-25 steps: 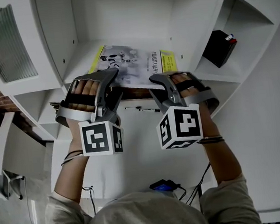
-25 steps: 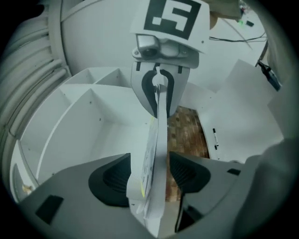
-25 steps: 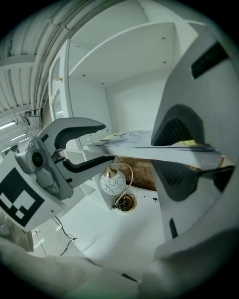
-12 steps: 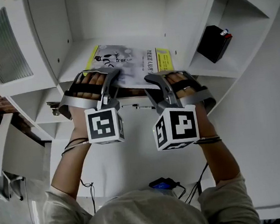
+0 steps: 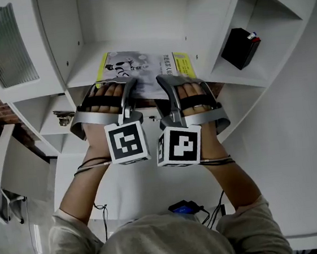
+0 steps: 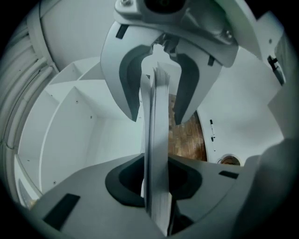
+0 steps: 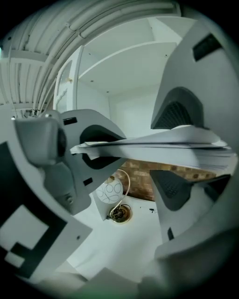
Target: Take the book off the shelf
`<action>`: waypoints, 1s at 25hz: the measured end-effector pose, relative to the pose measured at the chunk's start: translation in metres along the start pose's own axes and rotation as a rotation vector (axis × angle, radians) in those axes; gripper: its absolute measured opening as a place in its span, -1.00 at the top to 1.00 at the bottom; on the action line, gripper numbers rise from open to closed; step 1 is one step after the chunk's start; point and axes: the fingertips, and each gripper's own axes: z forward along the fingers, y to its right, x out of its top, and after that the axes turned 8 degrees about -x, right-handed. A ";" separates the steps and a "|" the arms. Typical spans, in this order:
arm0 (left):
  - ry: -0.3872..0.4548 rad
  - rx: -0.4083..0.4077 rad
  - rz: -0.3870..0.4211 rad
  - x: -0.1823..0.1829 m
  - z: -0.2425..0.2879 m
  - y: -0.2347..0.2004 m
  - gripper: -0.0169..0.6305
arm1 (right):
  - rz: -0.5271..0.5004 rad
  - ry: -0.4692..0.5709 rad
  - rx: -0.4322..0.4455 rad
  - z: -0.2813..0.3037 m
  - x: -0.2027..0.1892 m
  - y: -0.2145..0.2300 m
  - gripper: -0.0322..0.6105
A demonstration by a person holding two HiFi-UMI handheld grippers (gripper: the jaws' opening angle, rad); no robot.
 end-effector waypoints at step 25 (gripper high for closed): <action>-0.030 0.043 -0.021 0.028 -0.063 0.035 0.69 | -0.059 -0.027 -0.096 -0.042 -0.026 -0.010 0.64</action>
